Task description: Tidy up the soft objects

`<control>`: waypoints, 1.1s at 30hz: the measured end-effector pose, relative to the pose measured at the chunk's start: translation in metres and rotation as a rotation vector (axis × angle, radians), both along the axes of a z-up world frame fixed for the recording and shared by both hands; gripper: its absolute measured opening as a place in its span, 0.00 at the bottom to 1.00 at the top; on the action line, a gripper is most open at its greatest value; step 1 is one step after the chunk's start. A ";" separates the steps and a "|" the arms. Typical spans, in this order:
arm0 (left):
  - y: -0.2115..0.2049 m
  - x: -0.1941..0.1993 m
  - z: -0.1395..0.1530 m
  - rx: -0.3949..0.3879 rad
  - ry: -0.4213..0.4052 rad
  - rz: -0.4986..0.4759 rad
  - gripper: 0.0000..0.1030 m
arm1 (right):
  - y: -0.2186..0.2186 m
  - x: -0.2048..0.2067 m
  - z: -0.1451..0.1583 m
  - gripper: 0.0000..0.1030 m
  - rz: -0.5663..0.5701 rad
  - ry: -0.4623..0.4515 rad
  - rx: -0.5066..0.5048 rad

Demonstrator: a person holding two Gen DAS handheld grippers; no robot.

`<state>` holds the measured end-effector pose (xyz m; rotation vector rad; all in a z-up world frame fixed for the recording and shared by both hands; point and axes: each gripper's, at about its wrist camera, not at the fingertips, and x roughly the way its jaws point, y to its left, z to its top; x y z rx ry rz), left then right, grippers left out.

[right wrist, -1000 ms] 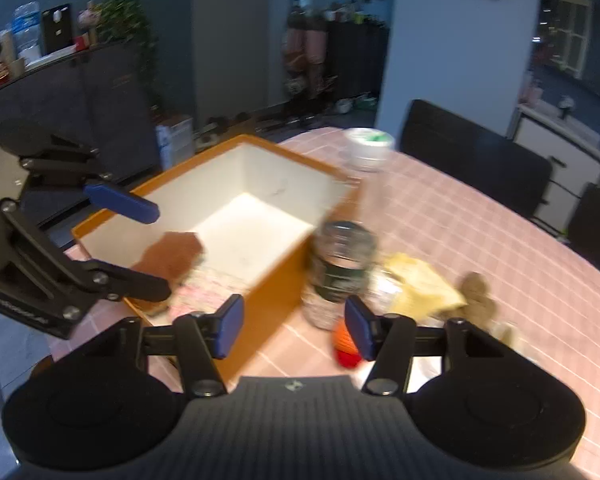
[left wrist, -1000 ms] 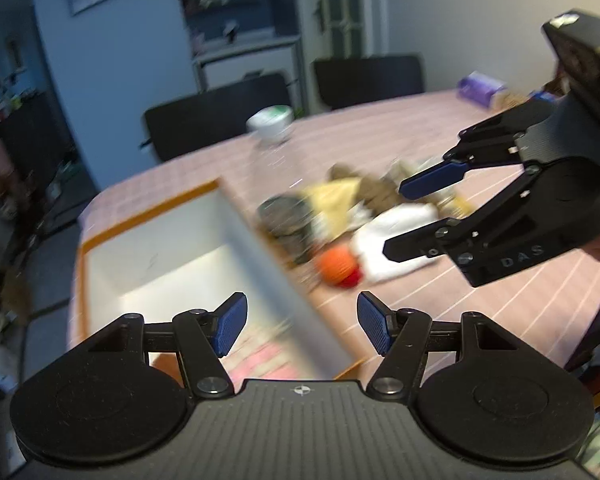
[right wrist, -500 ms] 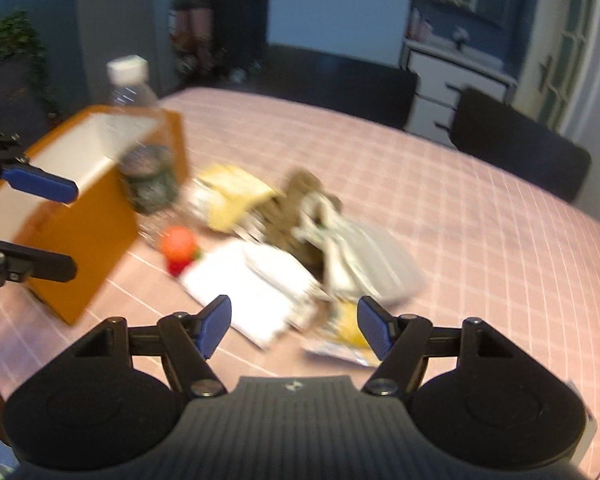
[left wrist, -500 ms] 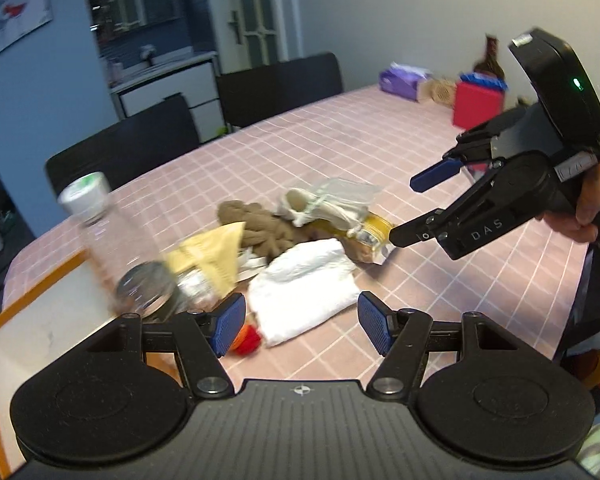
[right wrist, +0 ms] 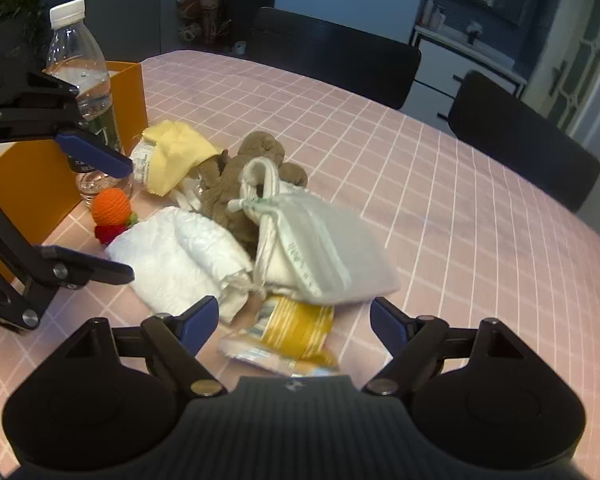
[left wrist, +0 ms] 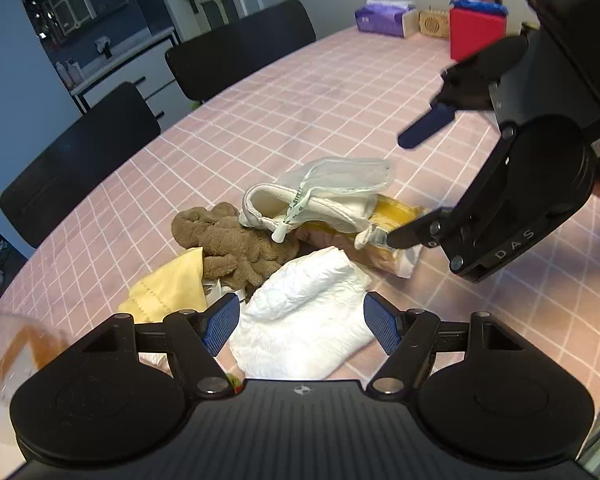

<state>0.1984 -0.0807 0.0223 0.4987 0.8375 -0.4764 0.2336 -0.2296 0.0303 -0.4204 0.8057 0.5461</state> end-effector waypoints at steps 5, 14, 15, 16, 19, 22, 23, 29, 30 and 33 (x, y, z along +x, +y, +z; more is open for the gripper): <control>-0.002 0.015 -0.008 -0.005 0.035 0.000 0.81 | -0.006 0.022 0.003 0.73 0.007 0.024 0.065; -0.009 0.031 -0.026 0.027 0.067 -0.027 0.82 | -0.007 0.036 -0.010 0.05 0.011 0.122 0.116; -0.009 0.032 -0.028 0.033 0.069 -0.032 0.82 | -0.008 0.034 -0.010 0.03 0.012 0.116 0.108; -0.011 0.033 -0.030 0.039 0.072 -0.040 0.83 | -0.010 0.031 -0.010 0.01 0.011 0.108 0.098; -0.016 0.036 -0.038 0.047 0.087 -0.068 0.85 | -0.018 0.022 -0.008 0.00 0.001 0.104 0.069; -0.022 0.038 -0.046 0.069 0.083 -0.097 0.86 | -0.031 0.013 -0.010 0.00 -0.013 0.136 0.058; -0.024 0.040 -0.049 0.080 0.086 -0.104 0.86 | -0.036 0.009 -0.011 0.00 -0.014 0.156 0.063; -0.025 0.048 -0.062 0.074 0.136 -0.076 0.76 | -0.054 -0.023 -0.019 0.00 -0.008 0.222 0.022; -0.025 0.049 -0.062 0.065 0.148 -0.059 0.70 | -0.055 -0.028 -0.021 0.00 -0.008 0.233 0.015; -0.024 0.047 -0.061 0.048 0.174 -0.012 0.51 | -0.059 -0.042 -0.026 0.01 -0.006 0.254 -0.007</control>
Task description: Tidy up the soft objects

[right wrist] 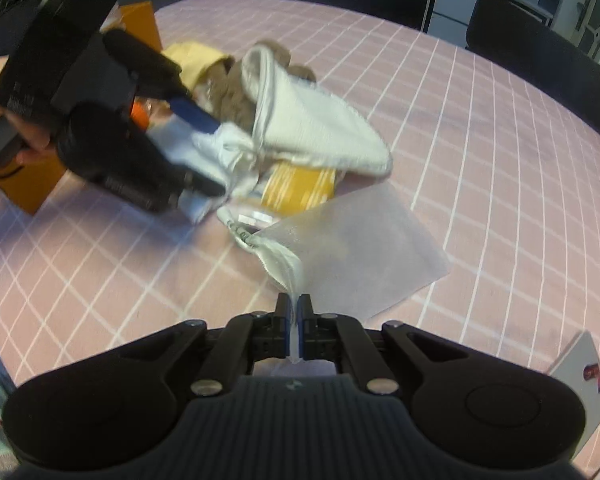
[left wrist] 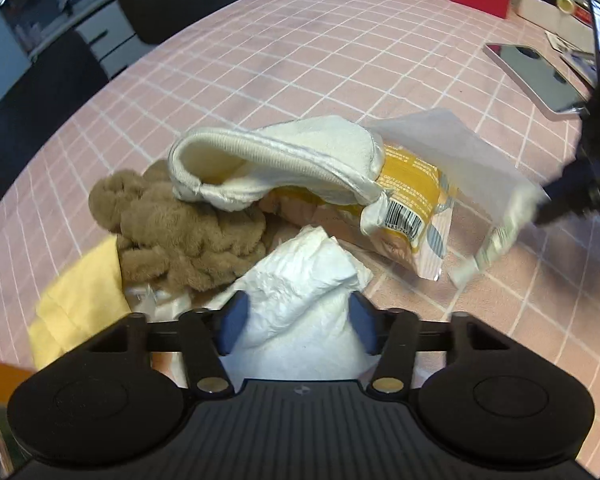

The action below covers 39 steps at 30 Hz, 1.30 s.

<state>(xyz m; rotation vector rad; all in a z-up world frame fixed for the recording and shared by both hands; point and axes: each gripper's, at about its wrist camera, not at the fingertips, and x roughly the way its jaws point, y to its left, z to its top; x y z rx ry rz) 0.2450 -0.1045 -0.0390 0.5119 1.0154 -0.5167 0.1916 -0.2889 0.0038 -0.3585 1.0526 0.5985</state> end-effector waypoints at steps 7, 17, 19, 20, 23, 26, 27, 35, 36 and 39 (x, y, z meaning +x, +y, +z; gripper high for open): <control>0.002 -0.032 0.013 -0.057 0.065 0.001 0.19 | -0.007 -0.025 -0.002 0.01 0.000 0.043 -0.012; -0.002 -0.084 0.033 -0.085 0.088 -0.097 0.36 | -0.015 -0.056 0.008 0.46 -0.002 0.031 -0.020; -0.002 -0.088 0.039 -0.074 0.056 -0.130 0.54 | -0.017 -0.056 0.012 0.58 -0.023 0.011 -0.015; -0.001 -0.089 0.042 -0.073 0.034 -0.142 0.71 | -0.020 -0.055 0.015 0.70 -0.036 0.003 -0.006; 0.000 -0.090 0.045 -0.061 -0.024 -0.172 0.85 | -0.026 -0.048 0.018 0.93 -0.104 -0.020 0.011; -0.002 -0.085 0.033 -0.027 -0.014 -0.186 0.86 | -0.031 -0.030 0.006 0.93 -0.177 0.033 0.035; -0.003 -0.081 0.027 -0.016 0.000 -0.182 0.87 | -0.032 -0.023 0.001 0.93 -0.207 0.062 0.048; 0.001 -0.064 -0.004 0.014 0.066 -0.162 0.90 | -0.014 -0.005 -0.030 0.93 -0.251 0.127 0.067; 0.000 -0.064 -0.006 0.016 0.065 -0.167 0.92 | -0.009 -0.005 -0.032 0.93 -0.241 0.122 0.060; 0.002 -0.060 -0.008 0.003 0.062 -0.164 0.99 | -0.001 -0.004 -0.038 0.87 -0.219 0.116 0.042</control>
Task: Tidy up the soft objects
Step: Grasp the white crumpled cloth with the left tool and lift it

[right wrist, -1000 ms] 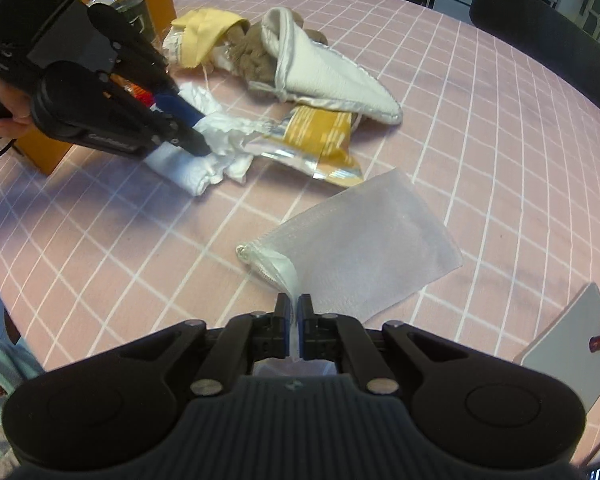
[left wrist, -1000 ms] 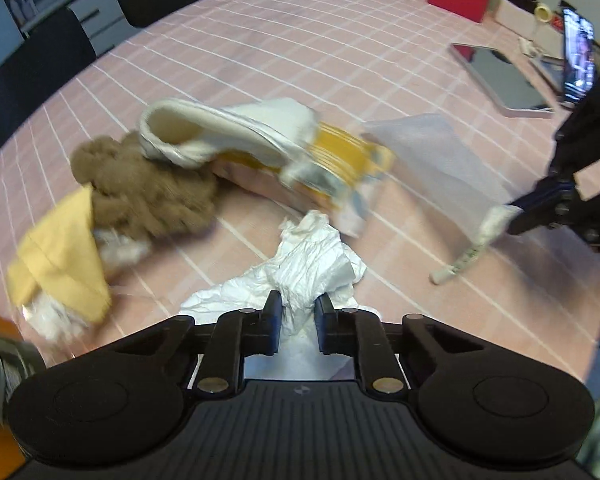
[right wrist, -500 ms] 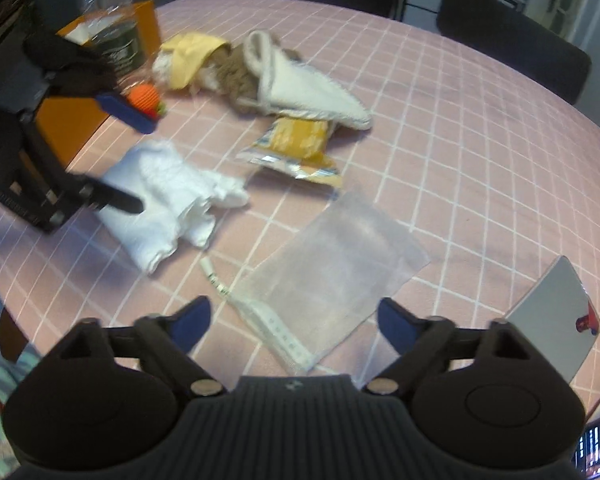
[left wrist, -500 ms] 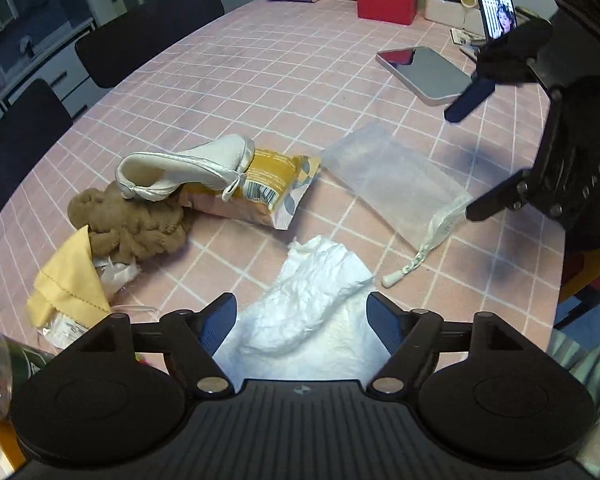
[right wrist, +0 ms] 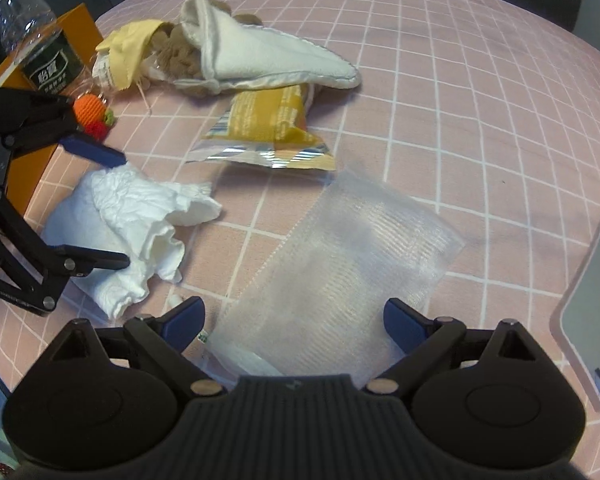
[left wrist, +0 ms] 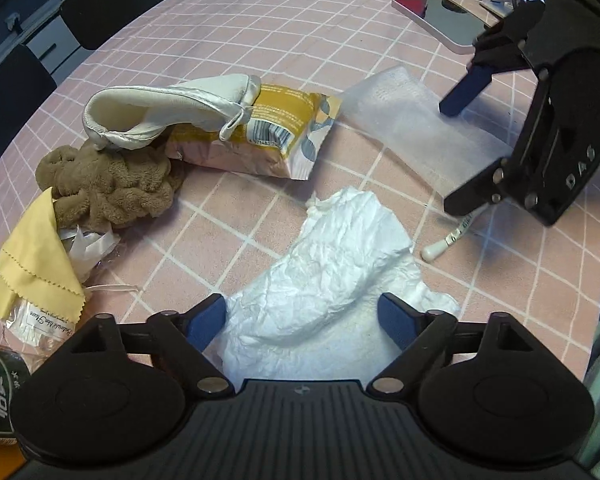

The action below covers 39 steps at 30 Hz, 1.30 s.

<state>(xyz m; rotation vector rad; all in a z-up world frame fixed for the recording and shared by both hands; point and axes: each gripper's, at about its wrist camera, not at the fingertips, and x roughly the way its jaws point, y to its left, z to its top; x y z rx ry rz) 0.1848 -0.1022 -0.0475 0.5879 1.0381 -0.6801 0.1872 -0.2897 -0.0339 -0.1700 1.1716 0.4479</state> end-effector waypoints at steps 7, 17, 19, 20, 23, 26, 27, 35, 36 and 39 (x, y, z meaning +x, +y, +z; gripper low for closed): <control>0.007 0.012 -0.008 -0.051 0.035 0.055 1.00 | 0.012 0.000 -0.001 0.71 0.059 -0.086 -0.063; 0.010 -0.002 0.001 -0.134 0.099 0.131 0.58 | 0.025 -0.009 0.004 0.07 0.130 -0.135 -0.069; 0.005 -0.006 0.003 -0.134 0.086 0.140 0.48 | 0.025 -0.008 0.004 0.00 0.132 -0.134 -0.072; 0.004 -0.009 0.003 -0.139 0.083 0.143 0.39 | 0.024 -0.009 0.004 0.00 0.131 -0.133 -0.074; 0.005 -0.014 0.010 -0.162 0.063 0.163 0.24 | 0.021 -0.010 0.006 0.00 0.122 -0.121 -0.060; 0.009 -0.022 0.021 -0.191 0.037 0.181 0.21 | 0.019 -0.017 0.015 0.00 0.130 -0.141 -0.057; 0.011 -0.024 0.026 -0.200 0.023 0.187 0.21 | 0.018 -0.019 0.019 0.00 0.133 -0.148 -0.054; 0.037 -0.052 0.072 -0.285 -0.064 0.243 0.20 | 0.029 -0.043 0.064 0.00 0.182 -0.238 -0.019; 0.042 -0.056 0.079 -0.293 -0.078 0.255 0.20 | 0.033 -0.047 0.071 0.00 0.195 -0.252 -0.017; 0.059 -0.069 0.102 -0.326 -0.120 0.284 0.20 | 0.046 -0.060 0.094 0.00 0.240 -0.304 -0.005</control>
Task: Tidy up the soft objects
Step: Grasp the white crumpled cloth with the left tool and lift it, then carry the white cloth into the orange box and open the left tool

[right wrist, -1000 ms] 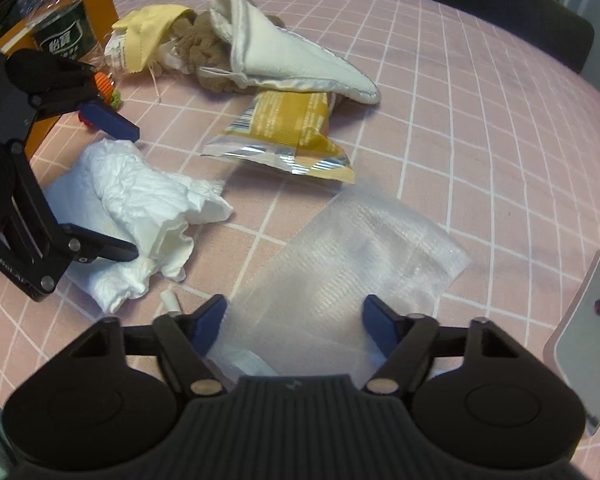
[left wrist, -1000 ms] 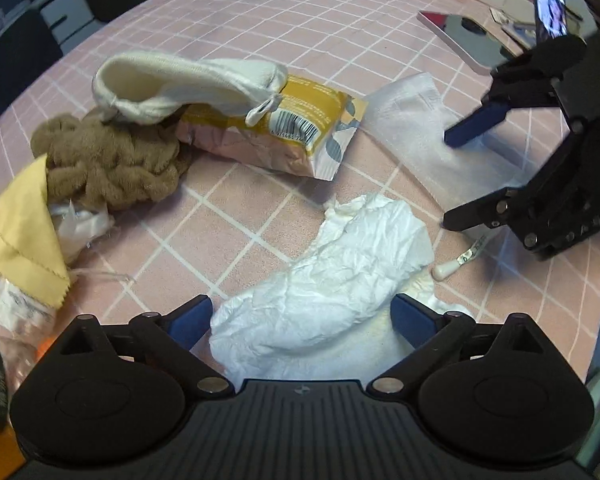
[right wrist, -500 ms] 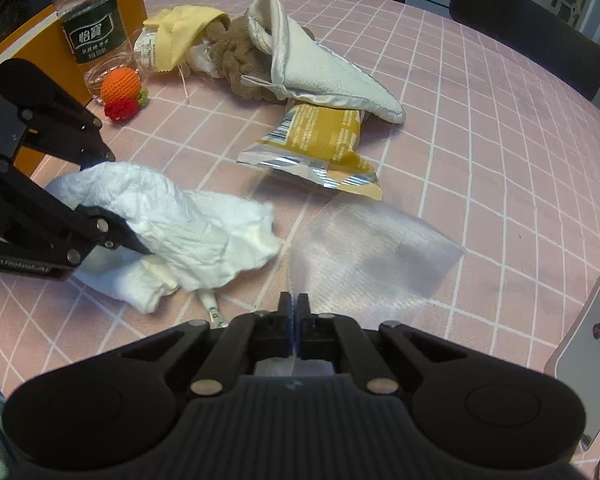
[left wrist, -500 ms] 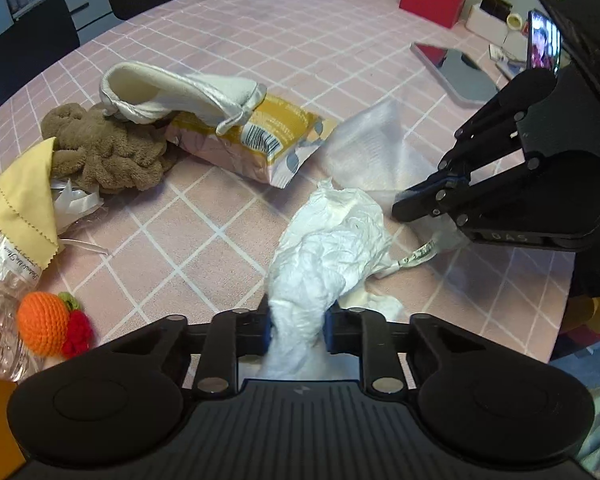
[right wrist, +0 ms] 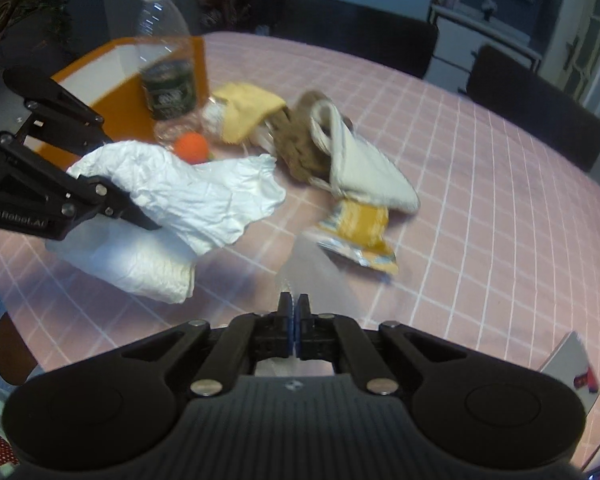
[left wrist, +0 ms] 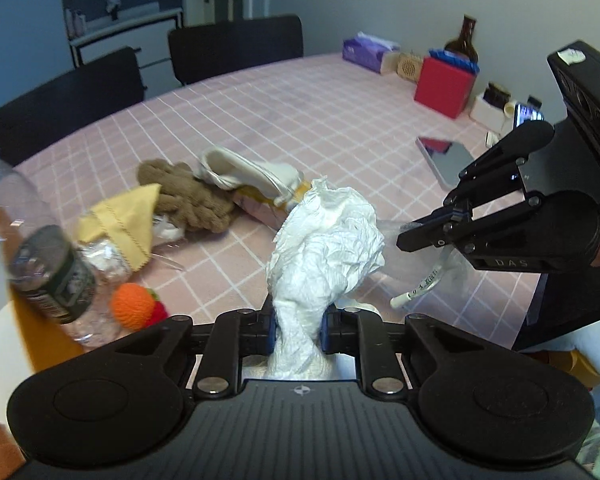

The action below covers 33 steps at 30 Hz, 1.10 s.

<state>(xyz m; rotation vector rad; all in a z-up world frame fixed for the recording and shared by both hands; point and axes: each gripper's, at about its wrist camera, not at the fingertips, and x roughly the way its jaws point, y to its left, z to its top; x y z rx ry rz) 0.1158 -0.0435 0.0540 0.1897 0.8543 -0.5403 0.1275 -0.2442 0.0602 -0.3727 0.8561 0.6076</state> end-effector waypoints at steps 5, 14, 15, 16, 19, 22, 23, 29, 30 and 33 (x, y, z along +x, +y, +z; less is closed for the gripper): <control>0.032 -0.022 0.036 -0.008 -0.077 0.074 0.20 | 0.027 -0.020 0.038 0.00 0.085 -0.089 0.020; 0.114 -0.045 0.075 0.035 -0.178 0.308 0.20 | 0.095 -0.042 0.094 0.00 0.262 -0.207 0.093; 0.124 -0.046 0.077 0.039 -0.184 0.339 0.20 | 0.104 -0.042 0.098 0.00 0.283 -0.213 0.105; 0.134 -0.046 0.079 0.043 -0.187 0.371 0.20 | 0.115 -0.042 0.102 0.00 0.306 -0.216 0.117; 0.159 -0.042 0.080 0.055 -0.188 0.451 0.20 | 0.150 -0.037 0.105 0.00 0.357 -0.207 0.147; 0.179 -0.034 0.073 0.055 -0.172 0.506 0.20 | 0.186 -0.027 0.101 0.00 0.393 -0.181 0.162; 0.186 -0.030 0.069 0.053 -0.165 0.522 0.20 | 0.198 -0.023 0.098 0.00 0.401 -0.174 0.162; 0.218 -0.002 0.042 0.049 -0.111 0.583 0.20 | 0.263 0.010 0.070 0.00 0.387 -0.115 0.125; 0.221 0.004 0.038 0.047 -0.101 0.591 0.20 | 0.272 0.016 0.062 0.00 0.383 -0.103 0.112; 0.232 0.018 0.027 0.033 -0.070 0.609 0.20 | 0.300 0.032 0.042 0.00 0.364 -0.077 0.063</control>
